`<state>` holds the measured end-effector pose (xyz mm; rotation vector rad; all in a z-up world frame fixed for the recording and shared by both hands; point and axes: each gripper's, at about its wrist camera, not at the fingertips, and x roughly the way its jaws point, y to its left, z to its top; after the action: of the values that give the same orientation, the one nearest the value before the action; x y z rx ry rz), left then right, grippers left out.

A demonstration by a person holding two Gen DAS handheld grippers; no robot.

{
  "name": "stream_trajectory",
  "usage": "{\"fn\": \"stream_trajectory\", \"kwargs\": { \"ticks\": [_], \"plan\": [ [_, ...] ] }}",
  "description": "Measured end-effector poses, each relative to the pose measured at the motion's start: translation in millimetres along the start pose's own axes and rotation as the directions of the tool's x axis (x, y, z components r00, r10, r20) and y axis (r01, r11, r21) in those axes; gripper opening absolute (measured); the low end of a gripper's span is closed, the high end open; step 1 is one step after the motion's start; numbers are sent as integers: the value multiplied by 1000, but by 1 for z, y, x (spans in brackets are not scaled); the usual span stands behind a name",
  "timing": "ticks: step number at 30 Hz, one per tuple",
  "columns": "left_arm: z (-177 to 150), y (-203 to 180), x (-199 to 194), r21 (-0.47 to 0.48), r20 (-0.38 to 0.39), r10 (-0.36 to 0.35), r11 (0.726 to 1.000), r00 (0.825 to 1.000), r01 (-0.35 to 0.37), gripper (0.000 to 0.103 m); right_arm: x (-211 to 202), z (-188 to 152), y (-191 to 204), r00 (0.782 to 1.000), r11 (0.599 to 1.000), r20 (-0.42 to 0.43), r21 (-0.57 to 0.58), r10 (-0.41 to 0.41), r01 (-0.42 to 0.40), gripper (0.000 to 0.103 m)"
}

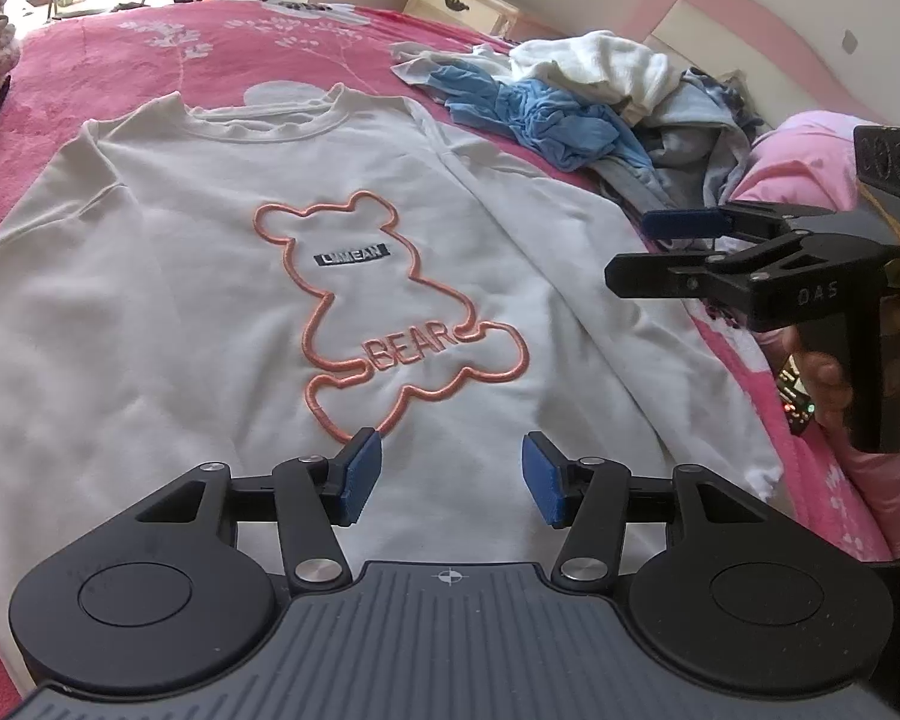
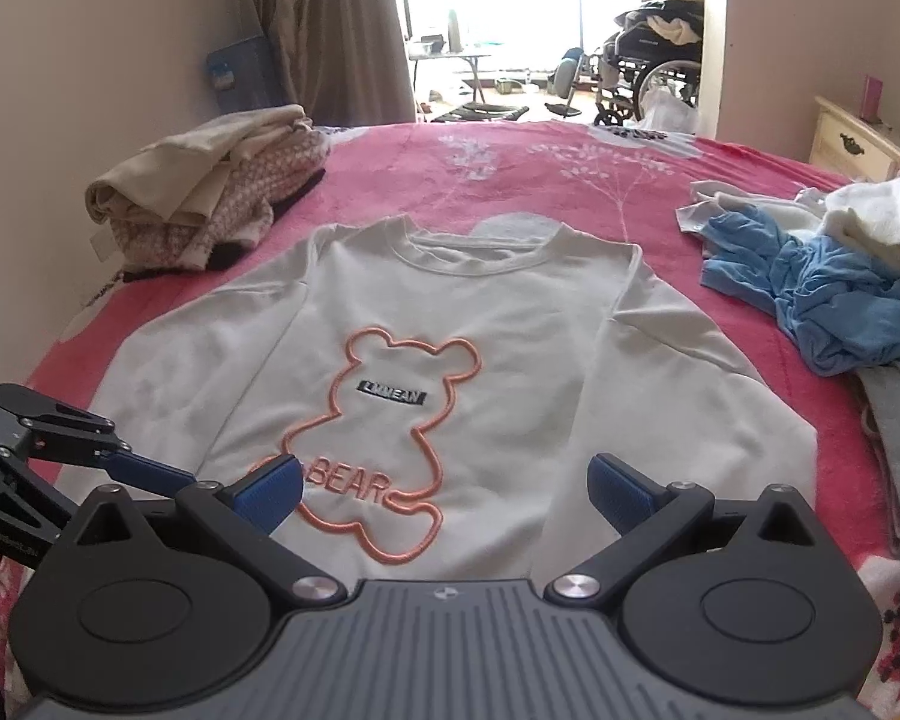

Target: Fold clothes

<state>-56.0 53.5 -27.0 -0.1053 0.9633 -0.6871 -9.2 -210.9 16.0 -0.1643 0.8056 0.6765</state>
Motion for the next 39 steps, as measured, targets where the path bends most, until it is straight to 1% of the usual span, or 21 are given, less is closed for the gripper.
{"fn": "stream_trajectory", "kwargs": {
  "ticks": [11,18,23,30,34,37,39],
  "plan": [
    [1,-1,-1,8,7,4,1000,1000,-4,52,-7,3,-5,995,994,41,57,87,-89,103],
    [0,-2,-1,10,10,7,1000,1000,-7,52,-11,3,-1,994,996,65,28,85,-87,103],
    [0,-3,-1,17,11,10,1000,1000,-10,52,-12,4,0,995,997,77,28,67,-69,103],
    [1,-3,-3,17,27,14,1000,1000,-14,52,-17,6,-4,991,999,125,11,51,-53,103],
    [9,2,-3,22,47,24,999,999,-25,52,-13,14,-18,988,997,143,28,65,-69,103],
    [26,10,-3,37,84,57,997,995,-61,53,-2,29,-32,988,998,145,35,52,-58,103],
    [43,21,-2,51,140,101,993,985,-109,54,10,42,-41,988,999,146,21,44,-48,103]
  ]
}}
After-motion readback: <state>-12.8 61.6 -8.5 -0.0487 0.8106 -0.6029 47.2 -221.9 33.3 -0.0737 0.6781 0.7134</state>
